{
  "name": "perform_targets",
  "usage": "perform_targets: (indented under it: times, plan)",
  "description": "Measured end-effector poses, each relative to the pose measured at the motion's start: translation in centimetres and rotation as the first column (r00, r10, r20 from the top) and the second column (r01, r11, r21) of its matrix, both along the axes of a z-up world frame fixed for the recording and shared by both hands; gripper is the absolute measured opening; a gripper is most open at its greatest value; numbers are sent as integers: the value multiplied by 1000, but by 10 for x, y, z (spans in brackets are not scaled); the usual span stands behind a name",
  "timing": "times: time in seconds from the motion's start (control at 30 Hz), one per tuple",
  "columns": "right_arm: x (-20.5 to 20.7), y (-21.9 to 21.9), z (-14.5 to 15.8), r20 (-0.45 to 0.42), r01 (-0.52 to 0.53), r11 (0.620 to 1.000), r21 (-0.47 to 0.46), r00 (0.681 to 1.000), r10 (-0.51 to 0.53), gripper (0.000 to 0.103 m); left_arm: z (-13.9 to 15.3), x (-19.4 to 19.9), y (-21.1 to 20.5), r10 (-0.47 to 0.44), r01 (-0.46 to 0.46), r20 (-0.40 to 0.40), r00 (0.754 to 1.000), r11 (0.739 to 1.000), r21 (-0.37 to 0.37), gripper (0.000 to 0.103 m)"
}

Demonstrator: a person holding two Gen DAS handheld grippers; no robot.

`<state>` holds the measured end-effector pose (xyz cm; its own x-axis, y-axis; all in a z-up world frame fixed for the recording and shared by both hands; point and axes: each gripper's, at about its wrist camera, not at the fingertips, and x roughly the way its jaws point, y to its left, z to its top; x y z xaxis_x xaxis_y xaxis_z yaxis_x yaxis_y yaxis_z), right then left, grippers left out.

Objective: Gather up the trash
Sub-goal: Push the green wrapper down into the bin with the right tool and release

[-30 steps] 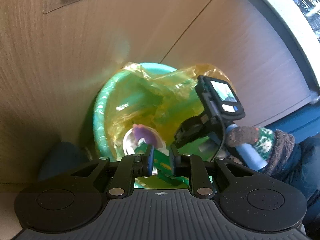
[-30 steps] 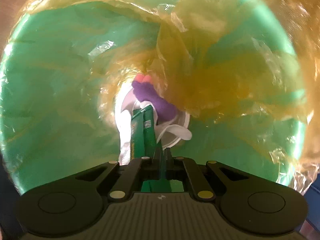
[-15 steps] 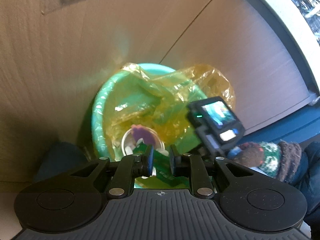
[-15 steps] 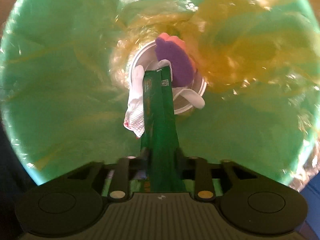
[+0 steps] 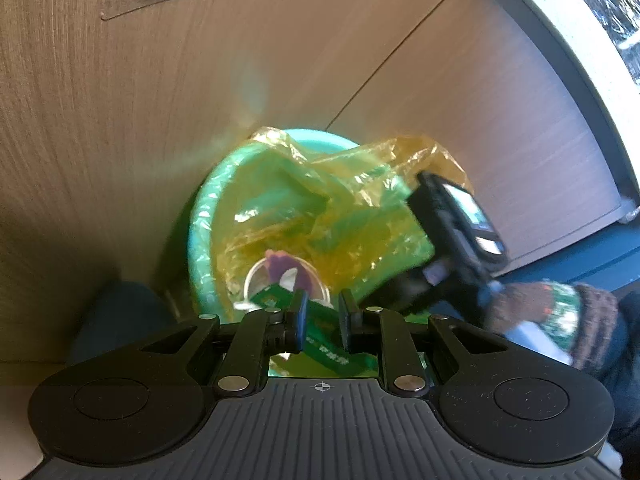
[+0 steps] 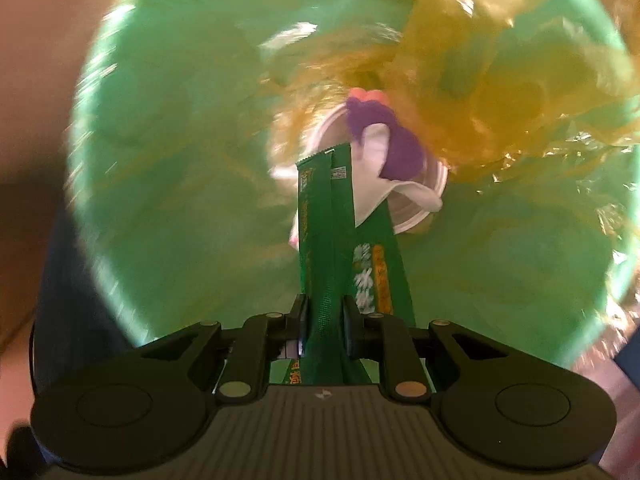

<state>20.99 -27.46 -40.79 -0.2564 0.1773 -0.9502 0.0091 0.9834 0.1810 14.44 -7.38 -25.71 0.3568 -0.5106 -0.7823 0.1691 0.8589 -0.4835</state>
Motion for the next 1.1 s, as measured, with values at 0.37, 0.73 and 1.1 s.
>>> perform_targets:
  times: [0.37, 0.73, 1.1]
  plan:
    - [23, -1, -58, -37, 75, 997, -32, 996, -77, 13, -9, 6, -1, -24, 24, -23, 999, 1000, -1, 19]
    - [15, -15, -49, -61, 41, 998, -54, 997, -44, 13, -20, 13, 2, -23, 23, -49, 999, 1000, -6, 19]
    - [14, -11, 18, 55, -26, 999, -33, 998, 28, 12, -24, 11, -3, -65, 64, -44, 997, 998, -22, 19]
